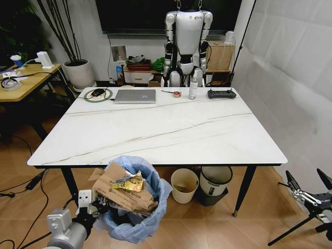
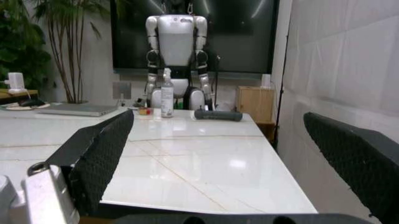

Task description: Pick up the trash bin and place the trash from the table into it.

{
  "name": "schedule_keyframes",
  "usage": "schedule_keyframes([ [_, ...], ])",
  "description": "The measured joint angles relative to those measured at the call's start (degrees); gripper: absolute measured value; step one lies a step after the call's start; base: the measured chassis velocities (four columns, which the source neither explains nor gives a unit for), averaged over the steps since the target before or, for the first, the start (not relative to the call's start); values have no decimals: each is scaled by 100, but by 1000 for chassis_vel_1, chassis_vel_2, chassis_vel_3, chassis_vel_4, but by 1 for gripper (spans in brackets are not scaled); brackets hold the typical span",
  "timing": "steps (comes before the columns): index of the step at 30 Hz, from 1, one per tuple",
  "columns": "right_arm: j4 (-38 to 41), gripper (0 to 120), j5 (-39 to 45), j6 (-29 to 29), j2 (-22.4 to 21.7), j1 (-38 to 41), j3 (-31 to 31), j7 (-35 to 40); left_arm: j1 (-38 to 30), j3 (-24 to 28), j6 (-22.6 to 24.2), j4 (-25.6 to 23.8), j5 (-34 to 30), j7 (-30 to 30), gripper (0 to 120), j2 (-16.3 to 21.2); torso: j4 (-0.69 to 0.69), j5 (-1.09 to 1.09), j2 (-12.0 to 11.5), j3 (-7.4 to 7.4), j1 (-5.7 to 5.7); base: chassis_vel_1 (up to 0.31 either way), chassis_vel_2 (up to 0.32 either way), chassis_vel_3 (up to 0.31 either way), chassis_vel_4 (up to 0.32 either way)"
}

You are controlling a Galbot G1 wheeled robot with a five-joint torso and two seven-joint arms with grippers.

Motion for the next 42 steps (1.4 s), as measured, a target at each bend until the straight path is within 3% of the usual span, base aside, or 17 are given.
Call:
schedule_keyframes([
  [15, 3, 100, 6, -7, -7, 5, -8, 9, -58, 78, -7, 162, -36, 13, 0, -83, 0, 0, -44, -23, -19, 0, 0, 0, 0],
  [42, 8, 100, 11, -9, -11, 9, -13, 15, -86, 162, 13, 390, 67, 65, 0, -363, 0, 0, -895, -486, -405, 0, 0, 0, 0],
])
